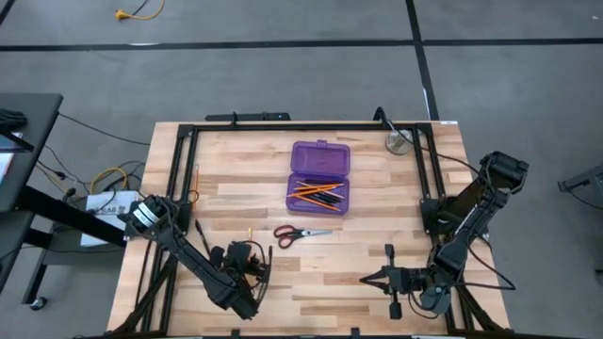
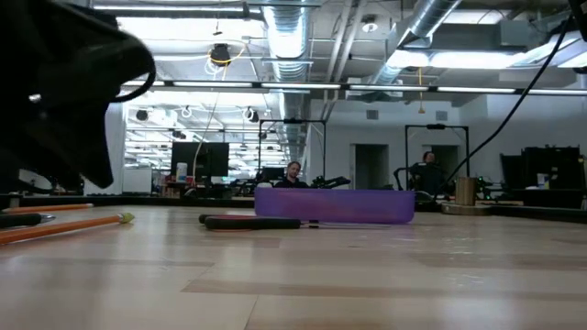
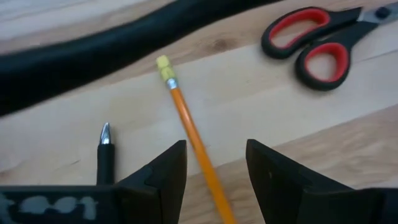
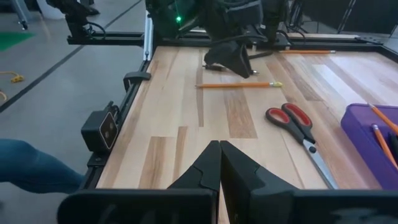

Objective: Pick & place school supplies into a supply box
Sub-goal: Put the bottom orange pencil into the pencil box

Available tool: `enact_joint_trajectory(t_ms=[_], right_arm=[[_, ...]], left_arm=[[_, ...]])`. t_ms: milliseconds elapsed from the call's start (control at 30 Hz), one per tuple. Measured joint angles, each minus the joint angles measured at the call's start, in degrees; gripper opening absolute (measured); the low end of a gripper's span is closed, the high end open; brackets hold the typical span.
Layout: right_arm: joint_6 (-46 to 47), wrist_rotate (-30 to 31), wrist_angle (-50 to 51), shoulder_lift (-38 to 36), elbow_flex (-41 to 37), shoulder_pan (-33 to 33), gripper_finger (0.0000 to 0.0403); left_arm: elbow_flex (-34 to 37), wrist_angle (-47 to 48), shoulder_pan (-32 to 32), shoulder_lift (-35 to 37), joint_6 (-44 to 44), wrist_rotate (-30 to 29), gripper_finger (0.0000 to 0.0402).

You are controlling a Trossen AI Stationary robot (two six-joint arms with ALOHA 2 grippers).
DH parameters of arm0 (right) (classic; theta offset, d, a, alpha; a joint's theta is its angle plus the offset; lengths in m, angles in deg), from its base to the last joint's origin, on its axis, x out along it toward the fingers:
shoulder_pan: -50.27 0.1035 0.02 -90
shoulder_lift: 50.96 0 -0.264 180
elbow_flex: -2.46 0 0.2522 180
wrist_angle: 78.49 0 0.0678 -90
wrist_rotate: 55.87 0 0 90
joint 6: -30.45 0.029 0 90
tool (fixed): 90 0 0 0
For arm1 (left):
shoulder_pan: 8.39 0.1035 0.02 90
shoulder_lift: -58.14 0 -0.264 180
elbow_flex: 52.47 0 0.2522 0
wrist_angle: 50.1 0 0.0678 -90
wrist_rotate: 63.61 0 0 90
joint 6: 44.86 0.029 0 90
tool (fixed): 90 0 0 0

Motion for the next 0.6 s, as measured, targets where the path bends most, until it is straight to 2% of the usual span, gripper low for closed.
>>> enact_joint_trajectory(t_ms=[367, 600], right_arm=[[0.13, 0.00, 0.02, 0.00, 0.00, 0.00, 0.0000], [0.16, 0.00, 0.04, 0.02, 0.00, 0.00, 0.0000]], left_arm=[[1.11, -2.68, 0.35, -0.03, 1.03, 0.75, 0.0153], [0.98, -3.94, 0.81, -5.00, 1.11, 3.30, 0.0153]])
